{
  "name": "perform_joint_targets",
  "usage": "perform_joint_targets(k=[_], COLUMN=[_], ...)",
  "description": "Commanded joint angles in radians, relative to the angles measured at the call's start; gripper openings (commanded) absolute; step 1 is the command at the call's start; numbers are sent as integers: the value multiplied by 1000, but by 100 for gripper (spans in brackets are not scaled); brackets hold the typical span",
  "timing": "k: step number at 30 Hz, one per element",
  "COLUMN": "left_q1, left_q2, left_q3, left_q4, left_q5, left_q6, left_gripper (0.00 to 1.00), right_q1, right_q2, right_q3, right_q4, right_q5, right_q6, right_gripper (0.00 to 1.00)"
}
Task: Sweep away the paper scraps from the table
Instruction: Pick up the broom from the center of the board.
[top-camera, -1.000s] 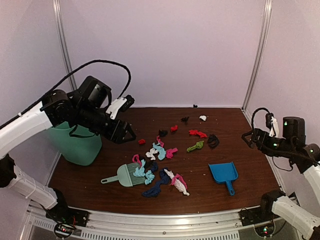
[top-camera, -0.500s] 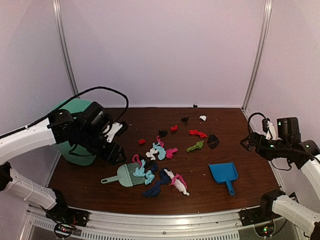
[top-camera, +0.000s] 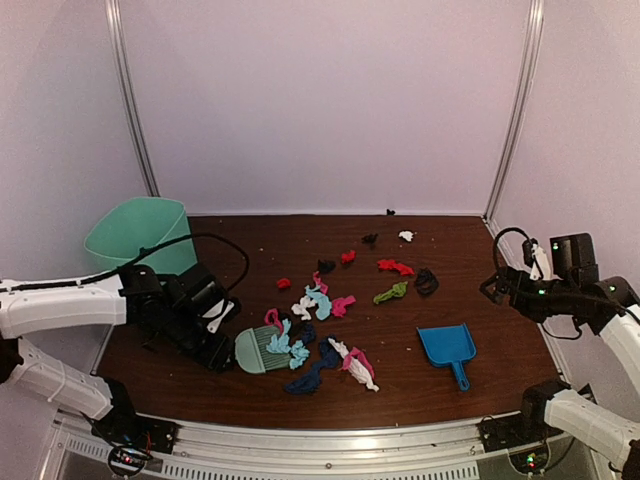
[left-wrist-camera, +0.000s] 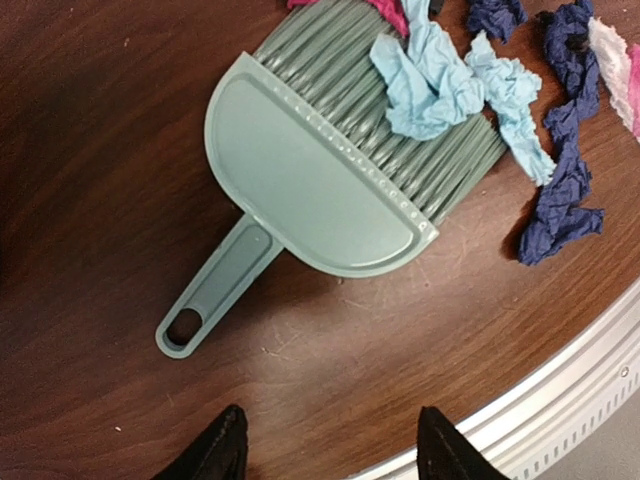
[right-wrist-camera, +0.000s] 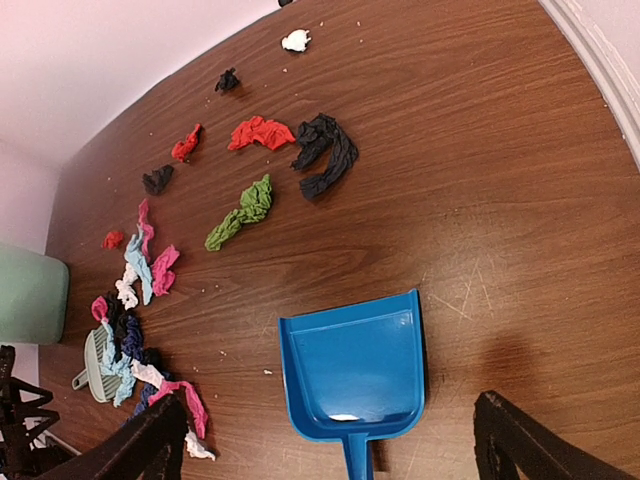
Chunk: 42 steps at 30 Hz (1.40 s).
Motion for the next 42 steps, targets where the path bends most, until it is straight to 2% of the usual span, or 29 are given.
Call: perform_joint_targets(k=[1, 11, 19, 26, 32, 37, 42], left_q1=[20, 185, 190, 189, 140, 40, -58], left_q2=[64, 207, 354, 309, 249, 218, 222], left_q3=[3, 6, 25, -22, -98, -123, -95], left_q4=[101, 196, 220, 248, 257, 279, 301], left_q5=[18, 56, 106, 198, 218, 222, 211], left_q6=[6, 107, 113, 13, -90, -180, -228], left_gripper=[80, 84, 84, 82, 80, 79, 74], right_q1=[-3, -1, -1, -2, -2, -1, -1], right_q2=[-13, -17, -21, -31, -28, -25, -28], right_q3=[15, 16, 19, 25, 25, 24, 19], right_q4=[21, 21, 17, -2, -5, -8, -10], right_q5=[15, 1, -6, -7, -15, -26, -38], right_q6=[0, -17, -24, -31, -38, -41, -46], right_gripper=[100, 100, 100, 100, 100, 100, 100])
